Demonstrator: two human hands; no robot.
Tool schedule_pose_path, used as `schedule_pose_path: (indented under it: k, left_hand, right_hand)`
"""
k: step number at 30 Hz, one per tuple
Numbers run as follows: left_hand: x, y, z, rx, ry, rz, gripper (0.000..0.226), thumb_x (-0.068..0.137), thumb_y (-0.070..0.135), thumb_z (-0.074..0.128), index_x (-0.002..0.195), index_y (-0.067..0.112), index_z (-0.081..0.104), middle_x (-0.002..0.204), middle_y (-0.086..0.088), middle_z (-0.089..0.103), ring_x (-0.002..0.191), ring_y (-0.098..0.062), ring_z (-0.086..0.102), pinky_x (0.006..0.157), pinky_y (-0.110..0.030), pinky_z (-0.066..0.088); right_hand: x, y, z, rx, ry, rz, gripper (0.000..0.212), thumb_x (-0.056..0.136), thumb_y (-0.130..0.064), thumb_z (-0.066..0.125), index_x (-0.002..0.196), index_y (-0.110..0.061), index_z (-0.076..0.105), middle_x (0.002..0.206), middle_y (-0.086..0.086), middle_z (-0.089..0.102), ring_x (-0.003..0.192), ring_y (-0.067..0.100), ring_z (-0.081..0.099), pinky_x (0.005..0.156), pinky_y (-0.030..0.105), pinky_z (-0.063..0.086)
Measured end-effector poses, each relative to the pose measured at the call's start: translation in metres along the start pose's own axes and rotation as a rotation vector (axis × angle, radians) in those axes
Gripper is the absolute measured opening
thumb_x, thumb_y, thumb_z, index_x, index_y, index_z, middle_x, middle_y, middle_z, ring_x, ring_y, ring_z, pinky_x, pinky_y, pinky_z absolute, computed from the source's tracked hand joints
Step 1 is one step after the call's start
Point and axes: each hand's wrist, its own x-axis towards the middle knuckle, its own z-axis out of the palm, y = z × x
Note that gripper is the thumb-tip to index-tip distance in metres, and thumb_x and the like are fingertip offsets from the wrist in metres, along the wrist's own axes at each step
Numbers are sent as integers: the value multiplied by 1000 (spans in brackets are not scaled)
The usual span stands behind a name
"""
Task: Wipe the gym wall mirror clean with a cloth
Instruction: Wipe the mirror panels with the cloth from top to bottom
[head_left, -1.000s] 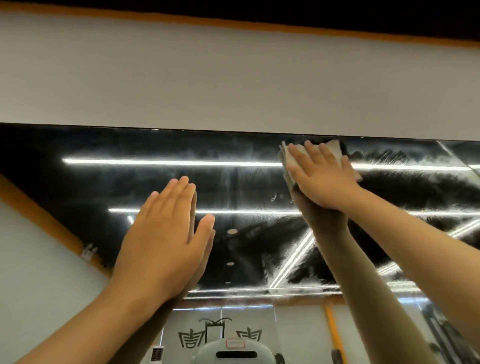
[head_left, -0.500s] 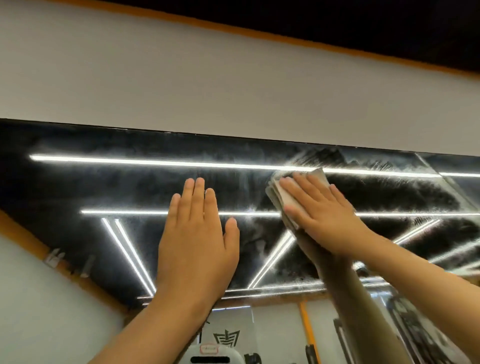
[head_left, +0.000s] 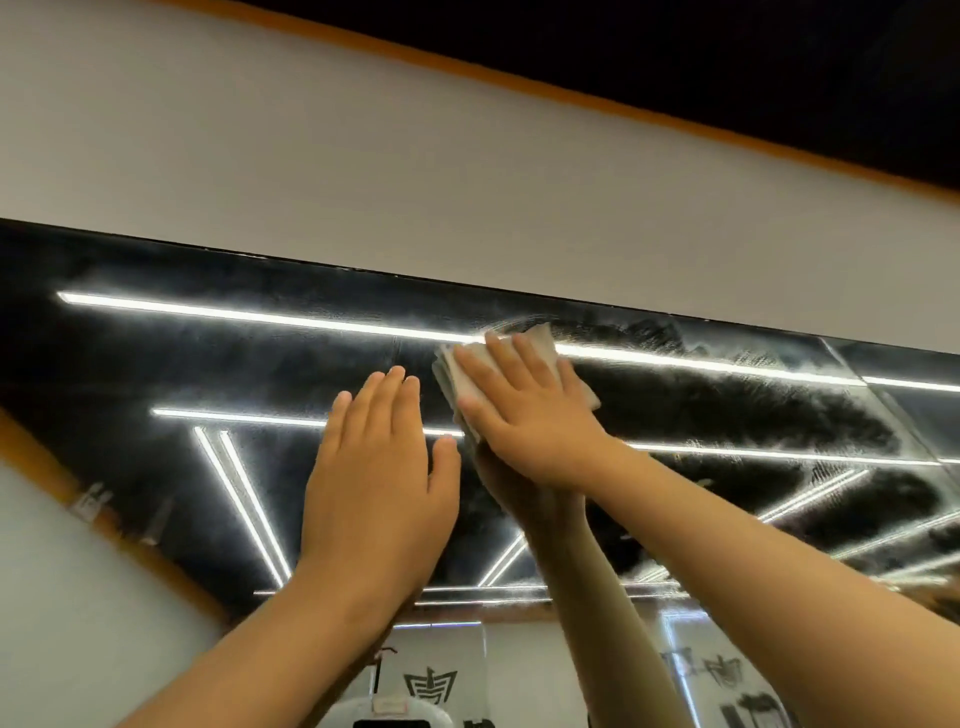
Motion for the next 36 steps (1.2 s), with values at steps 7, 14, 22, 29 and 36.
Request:
schedule_pose_path:
  k: [7,14,22,29,36]
  left_hand:
    - [27,38,6,60,62,31,79,87,47,-3,158,14,-1,167,-2,-3,152,-12,-8,119,-29,-14]
    - [50,53,27,176,-59,-11,67,104,45,15,156,14,-14,165,-3,-17,151,-14,-16,123,-35,-10]
    - [51,50,27,193,-98,-9,66,104,44,20,158,18,-7,166,1,-13,151,-11,-13,123,-33,-8]
    - [63,102,23,54,13,-20,64,103,35,30,159,16,5,167,2,-1,152,-11,-3,120,-28,-3]
    - [52,208,84,35,-35,35,70,102,49,27,159,18,1,167,3,-3,152,-8,-8,123,-28,-6]
  right_hand:
    - [-9,28,-3,40,45,-169,50,106,-51,23,154,-48,9,165,-16,0,150,3,-12,122,43,-12]
    - [68,57,-18,19,65,-52,54,105,-53,18,156,-42,6,167,-7,-3,152,16,-9,120,50,-8]
    - [98,62,-26,25,42,21,54,105,-53,13,157,-40,3,167,-4,-1,153,21,-8,121,52,-8]
    - [61,136,-34,5,44,52,55,105,-53,13,157,-41,0,167,-5,-5,153,20,-10,121,53,-6]
    - [4,274,-51,-18,40,148,56,104,-53,11,157,-40,-2,167,-5,-6,153,19,-9,122,51,-4]
